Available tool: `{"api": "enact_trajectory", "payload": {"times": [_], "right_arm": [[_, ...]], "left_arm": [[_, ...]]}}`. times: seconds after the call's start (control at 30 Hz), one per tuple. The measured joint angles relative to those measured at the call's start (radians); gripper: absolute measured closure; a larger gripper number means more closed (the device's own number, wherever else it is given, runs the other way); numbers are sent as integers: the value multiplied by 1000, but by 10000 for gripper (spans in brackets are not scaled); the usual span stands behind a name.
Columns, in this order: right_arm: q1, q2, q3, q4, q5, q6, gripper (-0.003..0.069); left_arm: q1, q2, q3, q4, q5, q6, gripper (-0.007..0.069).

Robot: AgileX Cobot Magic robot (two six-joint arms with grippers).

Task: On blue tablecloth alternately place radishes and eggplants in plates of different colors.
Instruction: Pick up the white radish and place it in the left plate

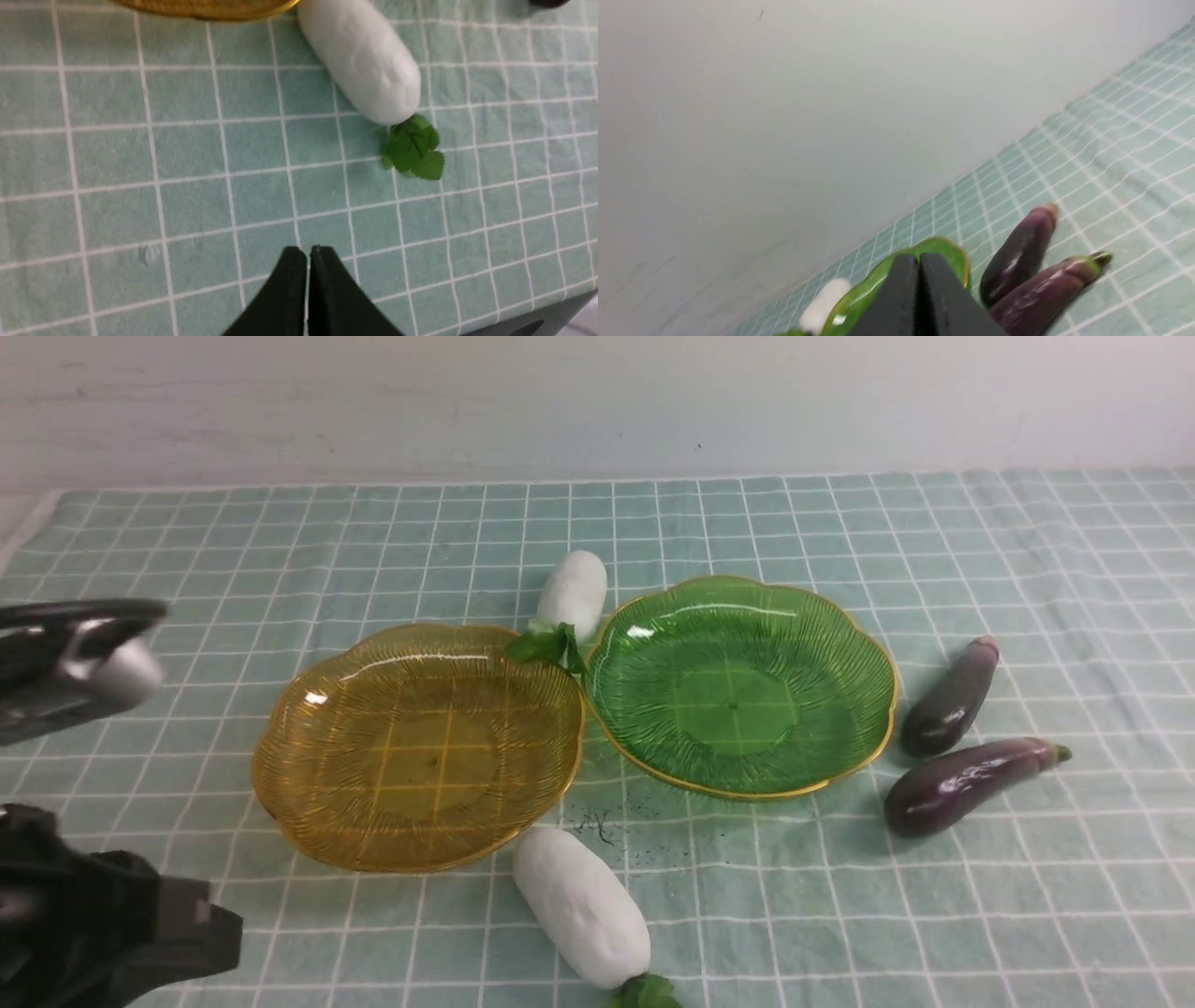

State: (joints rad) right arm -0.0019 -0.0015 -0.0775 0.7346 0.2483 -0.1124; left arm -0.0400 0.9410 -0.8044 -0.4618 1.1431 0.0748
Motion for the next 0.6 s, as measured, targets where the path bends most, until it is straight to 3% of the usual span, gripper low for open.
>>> {"api": "enact_trajectory", "payload": {"times": [0.1,0.23,0.4,0.43,0.6], "right_arm": [[0,100,-154,-58,183,-36,674],[0,297,-337,-158,379,-60,674],[0,523,-533,-275,584,-82,674],[0,604,-597,-314,639,-101,674],[0,698,-631,-332,667,-111,674]], "left_arm": [[-20,108,-41,13,4,-2,632],[-141,197,-128,77,2,-75,632],[-359,293,-245,208,5,-281,632],[-471,355,-297,274,5,-399,632],[-655,541,-433,376,-4,-598,627]]}}
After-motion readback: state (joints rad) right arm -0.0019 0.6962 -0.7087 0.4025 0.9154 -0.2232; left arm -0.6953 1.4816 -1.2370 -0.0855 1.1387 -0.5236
